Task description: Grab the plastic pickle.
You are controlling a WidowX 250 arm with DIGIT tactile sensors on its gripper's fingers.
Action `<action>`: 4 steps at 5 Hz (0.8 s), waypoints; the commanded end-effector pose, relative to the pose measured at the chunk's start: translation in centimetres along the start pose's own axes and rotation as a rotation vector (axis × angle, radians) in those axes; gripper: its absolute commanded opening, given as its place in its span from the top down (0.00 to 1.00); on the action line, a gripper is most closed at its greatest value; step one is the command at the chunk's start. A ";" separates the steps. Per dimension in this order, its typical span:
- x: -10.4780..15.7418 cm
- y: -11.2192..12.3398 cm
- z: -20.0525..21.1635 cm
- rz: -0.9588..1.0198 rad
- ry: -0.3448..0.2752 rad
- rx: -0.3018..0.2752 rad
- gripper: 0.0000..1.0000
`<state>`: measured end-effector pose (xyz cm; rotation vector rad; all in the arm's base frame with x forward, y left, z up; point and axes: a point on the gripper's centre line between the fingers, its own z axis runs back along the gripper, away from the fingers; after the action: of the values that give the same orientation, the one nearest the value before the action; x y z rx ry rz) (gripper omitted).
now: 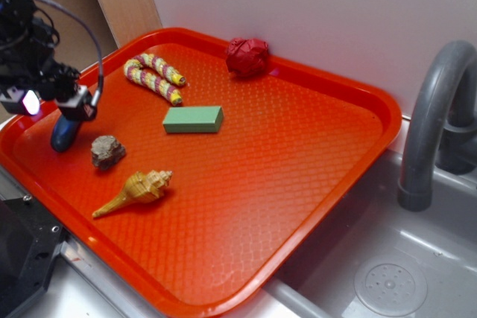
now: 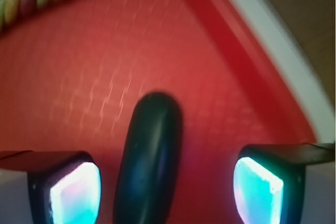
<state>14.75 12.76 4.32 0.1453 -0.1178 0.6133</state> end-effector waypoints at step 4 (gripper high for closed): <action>0.2 -1.1 -0.7 -0.232 -0.095 -0.088 1.00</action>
<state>15.57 11.29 2.59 0.0861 -0.1745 0.3859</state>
